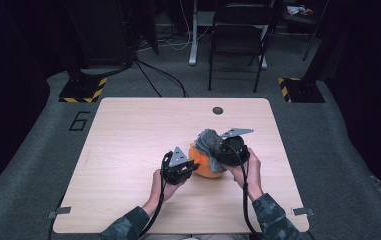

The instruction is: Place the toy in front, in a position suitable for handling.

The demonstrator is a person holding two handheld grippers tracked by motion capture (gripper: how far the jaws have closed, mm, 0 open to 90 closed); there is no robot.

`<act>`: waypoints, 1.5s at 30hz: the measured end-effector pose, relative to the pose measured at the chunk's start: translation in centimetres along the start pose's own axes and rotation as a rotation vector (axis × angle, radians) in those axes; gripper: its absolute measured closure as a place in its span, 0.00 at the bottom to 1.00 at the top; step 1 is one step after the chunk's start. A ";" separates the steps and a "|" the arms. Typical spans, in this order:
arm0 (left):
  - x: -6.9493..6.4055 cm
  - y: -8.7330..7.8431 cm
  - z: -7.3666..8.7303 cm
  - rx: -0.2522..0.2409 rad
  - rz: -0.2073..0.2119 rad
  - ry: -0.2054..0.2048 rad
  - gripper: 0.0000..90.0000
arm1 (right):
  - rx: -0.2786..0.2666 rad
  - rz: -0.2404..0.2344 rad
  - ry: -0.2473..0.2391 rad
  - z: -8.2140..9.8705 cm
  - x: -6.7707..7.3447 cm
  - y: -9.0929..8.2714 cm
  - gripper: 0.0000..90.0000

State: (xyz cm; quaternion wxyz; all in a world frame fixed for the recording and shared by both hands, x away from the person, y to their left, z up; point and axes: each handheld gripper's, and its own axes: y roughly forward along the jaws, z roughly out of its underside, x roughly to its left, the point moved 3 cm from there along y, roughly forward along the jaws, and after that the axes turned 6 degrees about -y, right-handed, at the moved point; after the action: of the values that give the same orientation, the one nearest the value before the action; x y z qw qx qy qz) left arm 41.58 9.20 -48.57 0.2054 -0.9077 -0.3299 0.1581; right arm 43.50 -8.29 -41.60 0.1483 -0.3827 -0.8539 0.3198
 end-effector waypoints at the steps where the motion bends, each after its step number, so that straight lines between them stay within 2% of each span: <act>1: 0.0 0.0 0.0 0.001 0.000 0.007 0.90 | 0.000 -0.010 -0.006 -0.1 0.4 0.1 0.82; 4: 0.2 0.2 0.1 0.007 0.000 0.013 0.90 | 0.022 0.000 -0.029 0.3 0.7 0.9 0.82; 5: 0.1 0.2 0.3 0.011 0.003 -0.006 0.90 | 0.026 0.011 -0.039 0.4 0.6 1.2 0.82; 8: 0.3 0.3 0.3 0.012 0.007 -0.004 0.90 | 0.027 0.004 -0.034 0.7 0.1 1.4 0.82; 10: 0.5 0.3 0.4 0.015 0.007 0.001 0.90 | 0.040 0.017 -0.021 0.8 -0.1 1.4 0.82; 11: 0.5 0.3 0.4 0.012 0.004 0.002 0.90 | 0.039 0.014 -0.032 0.9 -0.4 1.4 0.82; 12: 0.5 0.3 0.4 0.013 0.006 -0.003 0.90 | 0.044 0.017 -0.009 1.0 -0.4 1.5 0.82; 14: 0.6 0.3 0.5 0.015 0.001 0.002 0.89 | 0.047 0.021 -0.021 1.1 -0.6 1.5 0.82; 15: 0.6 0.3 0.5 0.016 0.000 0.001 0.89 | 0.054 0.025 -0.009 1.2 -0.7 1.5 0.82; 17: 0.7 0.3 0.5 0.020 0.002 -0.004 0.89 | 0.058 0.039 -0.014 1.3 -0.9 1.6 0.82; 18: 0.9 0.3 0.5 0.023 0.002 0.005 0.89 | 0.060 0.047 -0.010 1.4 -0.9 1.6 0.82; 24: 1.1 0.4 0.6 0.019 -0.005 -0.020 0.89 | 0.078 0.079 -0.008 1.9 -1.8 1.8 0.82; 31: 1.7 0.3 0.7 0.023 -0.008 -0.033 0.89 | 0.109 0.108 0.049 3.1 -3.4 2.3 0.82; 33: 1.8 0.4 0.7 0.013 -0.016 -0.047 0.89 | 0.112 0.114 0.051 3.3 -3.9 2.5 0.82; 35: 2.0 0.4 0.7 0.021 -0.018 -0.042 0.89 | 0.123 0.130 0.057 3.6 -4.3 2.7 0.82; 36: 2.0 0.4 0.8 0.011 -0.021 -0.055 0.89 | 0.140 0.137 0.077 3.9 -4.6 2.8 0.82; 38: 2.3 0.4 0.8 0.015 -0.029 -0.066 0.89 | 0.157 0.153 0.088 4.4 -5.2 3.0 0.82; 42: 2.9 0.2 0.9 0.013 -0.025 -0.098 0.89 | 0.189 0.154 0.112 5.2 -6.0 3.7 0.82; 45: 3.2 0.2 0.9 0.017 -0.026 -0.089 0.89 | 0.186 0.159 0.108 5.1 -6.2 3.7 0.82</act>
State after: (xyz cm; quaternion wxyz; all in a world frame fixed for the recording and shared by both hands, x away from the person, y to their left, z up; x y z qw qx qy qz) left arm 43.64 11.42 -49.94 0.2001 -0.8936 -0.3493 0.1986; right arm 47.14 -13.26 -47.89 0.2029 -0.4505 -0.7783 0.3874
